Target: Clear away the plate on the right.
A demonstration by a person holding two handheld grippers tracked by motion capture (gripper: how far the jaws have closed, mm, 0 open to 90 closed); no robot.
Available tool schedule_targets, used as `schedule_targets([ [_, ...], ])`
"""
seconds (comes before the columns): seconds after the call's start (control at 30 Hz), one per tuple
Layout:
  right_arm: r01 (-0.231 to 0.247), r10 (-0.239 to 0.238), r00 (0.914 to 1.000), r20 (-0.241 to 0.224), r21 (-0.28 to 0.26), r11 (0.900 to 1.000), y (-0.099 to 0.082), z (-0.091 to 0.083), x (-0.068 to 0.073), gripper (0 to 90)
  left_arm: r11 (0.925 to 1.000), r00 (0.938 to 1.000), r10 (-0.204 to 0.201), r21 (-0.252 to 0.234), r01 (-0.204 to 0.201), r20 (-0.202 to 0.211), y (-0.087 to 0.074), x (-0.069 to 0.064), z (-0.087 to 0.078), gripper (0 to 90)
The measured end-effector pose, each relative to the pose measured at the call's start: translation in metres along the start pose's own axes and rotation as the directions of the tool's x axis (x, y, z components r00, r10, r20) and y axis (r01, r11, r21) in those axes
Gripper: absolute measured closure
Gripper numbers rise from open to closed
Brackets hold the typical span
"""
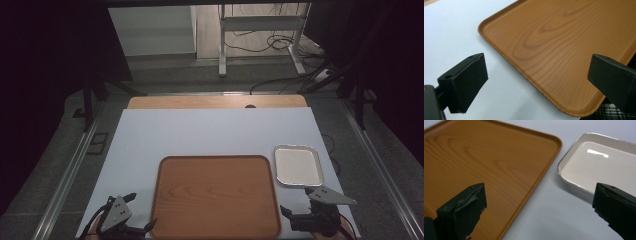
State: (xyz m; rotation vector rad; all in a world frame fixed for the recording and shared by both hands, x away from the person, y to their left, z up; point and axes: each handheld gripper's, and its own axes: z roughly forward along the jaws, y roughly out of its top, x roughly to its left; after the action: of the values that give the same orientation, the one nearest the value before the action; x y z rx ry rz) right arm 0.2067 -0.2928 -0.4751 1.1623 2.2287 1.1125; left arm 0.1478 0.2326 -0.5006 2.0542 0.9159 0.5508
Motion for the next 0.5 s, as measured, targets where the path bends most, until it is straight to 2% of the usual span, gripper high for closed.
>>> schedule_targets([
  [0.17, -0.019, 0.018, 0.9989, -0.043, -0.009, 0.9998, -0.0006, 0.0003, -0.0042, 0.0, 0.9984, 0.9987, -0.050, -0.026, 0.050, -0.008, -0.0023, 0.0038, -0.0037, 2.3],
  [0.2, -0.023, 0.023, 0.9987, -0.045, -0.010, 0.9997, -0.0009, 0.0005, -0.0048, 0.0, 0.9984, 0.9987, -0.050, -0.026, 0.050, -0.008, -0.0023, 0.0038, -0.0037, 2.2],
  [0.27, -0.031, 0.031, 0.9983, -0.050, -0.008, 0.9995, -0.0012, 0.0010, -0.0055, 0.0, 0.9952, 0.9965, -0.083, -0.053, 0.082, -0.012, -0.0032, 0.0057, -0.0056, 1.8],
  [0.4, -0.024, 0.024, 0.9988, -0.044, 0.002, 0.9997, -0.0020, 0.0020, -0.0053, 0.0, 0.9936, 0.9958, -0.088, -0.073, 0.086, -0.025, -0.0038, 0.0046, -0.0074, 1.3],
  [0.5, -0.019, 0.019, 0.9992, -0.036, -0.003, 0.9998, -0.0015, 0.0015, -0.0053, 0.0, 0.9896, 0.9933, -0.110, -0.098, 0.106, -0.035, -0.0056, 0.0049, -0.0097, 1.2],
])
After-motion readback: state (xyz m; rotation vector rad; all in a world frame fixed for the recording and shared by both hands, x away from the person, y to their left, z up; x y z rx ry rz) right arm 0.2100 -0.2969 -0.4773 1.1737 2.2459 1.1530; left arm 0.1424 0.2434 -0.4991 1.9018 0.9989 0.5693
